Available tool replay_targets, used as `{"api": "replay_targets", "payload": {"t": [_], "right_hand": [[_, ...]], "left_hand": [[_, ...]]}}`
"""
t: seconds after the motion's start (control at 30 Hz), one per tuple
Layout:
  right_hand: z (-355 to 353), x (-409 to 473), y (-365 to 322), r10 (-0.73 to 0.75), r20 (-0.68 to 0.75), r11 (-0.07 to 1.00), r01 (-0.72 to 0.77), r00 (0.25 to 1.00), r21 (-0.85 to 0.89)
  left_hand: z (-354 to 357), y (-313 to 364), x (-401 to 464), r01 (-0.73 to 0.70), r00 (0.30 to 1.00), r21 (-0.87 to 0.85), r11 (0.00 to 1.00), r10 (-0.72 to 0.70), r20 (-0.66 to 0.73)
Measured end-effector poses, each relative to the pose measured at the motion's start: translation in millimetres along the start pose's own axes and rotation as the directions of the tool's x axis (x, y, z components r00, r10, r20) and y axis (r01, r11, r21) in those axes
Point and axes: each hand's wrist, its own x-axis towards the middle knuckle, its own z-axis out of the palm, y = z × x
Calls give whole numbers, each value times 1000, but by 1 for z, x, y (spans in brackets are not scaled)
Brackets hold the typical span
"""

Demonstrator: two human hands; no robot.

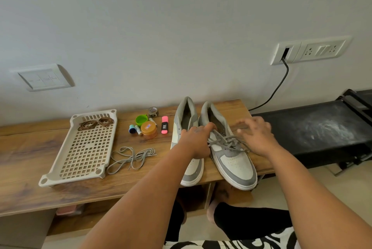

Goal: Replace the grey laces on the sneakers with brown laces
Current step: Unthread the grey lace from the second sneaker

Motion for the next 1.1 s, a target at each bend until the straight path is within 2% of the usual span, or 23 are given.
{"api": "replay_targets", "payload": {"t": [0.07,0.13,0.2,0.3,0.43,0.5,0.57,0.7,0.8,0.83,0.9,0.93,0.97,1.0,1.07,1.1], "right_hand": [[7,2,-13,-101,51,994,102,994,-32],[13,4,-19,-104,99,987,115,990,-111],[14,7,-17,-101,130,986,117,986,-117],[6,6,-11,-102,153,994,106,983,-17],[8,-3,-17,-97,288,990,61,953,130],[12,-1,-20,-65,272,987,22,960,160],[13,2,-20,-54,225,992,27,973,119],[16,6,-17,-47,249,983,0,967,185],[7,8,-7,72,167,923,-129,983,363],[1,8,-1,175,105,853,-204,979,481],[-16,7,15,387,9,678,-291,922,675],[-22,5,26,453,-26,669,-321,891,670],[-27,3,37,472,-42,723,-359,881,590],[-28,0,46,453,-15,805,-402,891,435],[-24,-5,53,397,150,908,-412,905,82],[-20,-6,51,369,215,928,-372,904,-27]], "left_hand": [[1,0,-1,-1,1000,10,1000,2,-14],[2,-1,-1,-3,1000,8,1000,4,-18],[3,-3,-1,-8,1000,-4,1000,8,-15],[3,-4,0,-9,1000,-21,1000,8,-12],[3,-3,4,-9,1000,-14,1000,9,-15],[3,-3,4,-4,1000,-20,1000,4,-9],[2,-3,3,-1,1000,-31,1000,1,-3],[1,-6,1,3,1000,-70,998,-2,17],[0,-6,3,20,999,-116,993,-17,27],[-1,-5,4,28,999,-134,991,-24,29],[-1,-5,6,38,999,-166,985,-33,34],[0,-5,7,41,999,-178,983,-35,35],[0,-5,7,44,999,-188,981,-39,32],[0,-4,9,54,998,-195,979,-50,24],[2,1,11,96,995,-199,975,-97,2],[4,6,12,118,992,-196,973,-125,-24]]}}
